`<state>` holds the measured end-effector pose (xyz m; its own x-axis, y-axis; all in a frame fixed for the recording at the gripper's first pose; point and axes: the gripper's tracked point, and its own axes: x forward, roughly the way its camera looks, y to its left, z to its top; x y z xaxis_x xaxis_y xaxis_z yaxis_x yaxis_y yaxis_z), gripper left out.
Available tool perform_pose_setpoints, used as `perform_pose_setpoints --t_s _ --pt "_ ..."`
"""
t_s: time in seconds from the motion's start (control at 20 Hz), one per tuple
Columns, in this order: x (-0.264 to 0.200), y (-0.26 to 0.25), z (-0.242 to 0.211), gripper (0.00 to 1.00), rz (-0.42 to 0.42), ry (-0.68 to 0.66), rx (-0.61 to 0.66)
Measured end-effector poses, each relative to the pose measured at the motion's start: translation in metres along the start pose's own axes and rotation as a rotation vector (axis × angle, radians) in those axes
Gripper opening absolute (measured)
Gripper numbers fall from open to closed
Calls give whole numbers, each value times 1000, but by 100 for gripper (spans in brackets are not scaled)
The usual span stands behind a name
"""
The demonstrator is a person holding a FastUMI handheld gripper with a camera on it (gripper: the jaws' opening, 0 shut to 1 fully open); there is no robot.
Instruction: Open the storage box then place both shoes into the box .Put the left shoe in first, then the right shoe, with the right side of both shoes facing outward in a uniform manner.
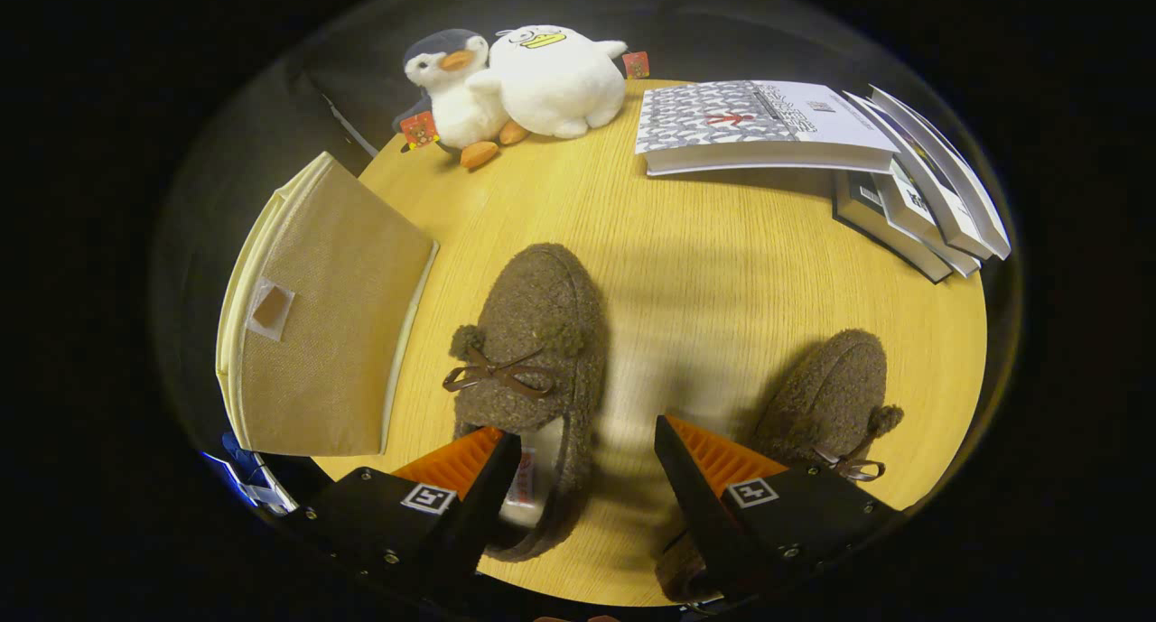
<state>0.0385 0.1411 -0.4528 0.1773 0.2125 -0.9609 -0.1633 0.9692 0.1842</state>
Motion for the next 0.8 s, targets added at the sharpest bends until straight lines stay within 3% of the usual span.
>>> perform_pose_setpoints --t_s 0.05,0.1,0.15,0.2,0.25,0.3,0.35,0.4,0.45,0.8 --pt "3 -2 0 93 2 21 -7" --pt "9 -5 -5 84 2 45 -3" --pt "12 -6 -7 72 6 62 8" --pt "16 0 -7 52 40 76 23" --pt "14 5 -7 45 64 85 40" --pt "13 7 -5 18 65 84 42" --pt "12 9 -5 10 74 86 21" --pt "12 6 -2 12 55 74 14" --pt "10 9 -4 1 70 70 15" --pt "-34 29 7 1 123 22 21"
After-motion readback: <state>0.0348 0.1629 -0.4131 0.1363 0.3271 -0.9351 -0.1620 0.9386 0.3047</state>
